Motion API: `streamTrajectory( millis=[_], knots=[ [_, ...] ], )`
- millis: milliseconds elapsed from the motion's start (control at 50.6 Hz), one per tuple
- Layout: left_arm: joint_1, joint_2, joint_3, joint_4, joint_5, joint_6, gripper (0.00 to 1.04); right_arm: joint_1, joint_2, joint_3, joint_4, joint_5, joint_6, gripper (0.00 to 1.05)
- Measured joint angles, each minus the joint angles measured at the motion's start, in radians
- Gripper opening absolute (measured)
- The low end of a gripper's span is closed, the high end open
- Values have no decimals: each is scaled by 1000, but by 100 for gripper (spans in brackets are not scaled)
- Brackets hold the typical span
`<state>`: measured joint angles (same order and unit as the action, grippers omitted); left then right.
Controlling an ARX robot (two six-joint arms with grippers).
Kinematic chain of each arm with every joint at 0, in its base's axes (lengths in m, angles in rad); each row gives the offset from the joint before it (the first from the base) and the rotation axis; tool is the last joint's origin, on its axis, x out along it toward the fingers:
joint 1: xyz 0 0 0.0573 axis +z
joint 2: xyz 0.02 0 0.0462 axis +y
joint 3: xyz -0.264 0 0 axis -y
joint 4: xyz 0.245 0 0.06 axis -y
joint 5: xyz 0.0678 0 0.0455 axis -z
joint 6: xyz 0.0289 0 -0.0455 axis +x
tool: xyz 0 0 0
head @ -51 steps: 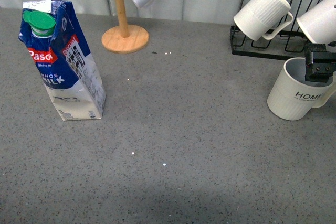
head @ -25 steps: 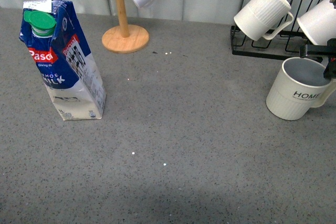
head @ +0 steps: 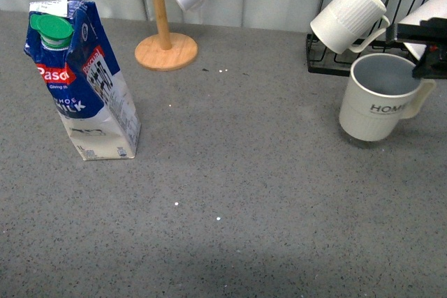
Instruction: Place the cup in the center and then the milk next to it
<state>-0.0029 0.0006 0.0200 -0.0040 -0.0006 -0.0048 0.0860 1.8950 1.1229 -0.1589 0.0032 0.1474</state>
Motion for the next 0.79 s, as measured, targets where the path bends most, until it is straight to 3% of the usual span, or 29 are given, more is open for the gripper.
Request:
streamTrajectory(
  millis=[297, 791],
  knots=[
    [0, 0, 0, 0, 0, 0, 98, 164, 14, -5, 27, -51, 94, 1],
    [0, 0, 0, 0, 0, 0, 98, 235, 94, 30, 26, -79, 167, 1]
  ],
)
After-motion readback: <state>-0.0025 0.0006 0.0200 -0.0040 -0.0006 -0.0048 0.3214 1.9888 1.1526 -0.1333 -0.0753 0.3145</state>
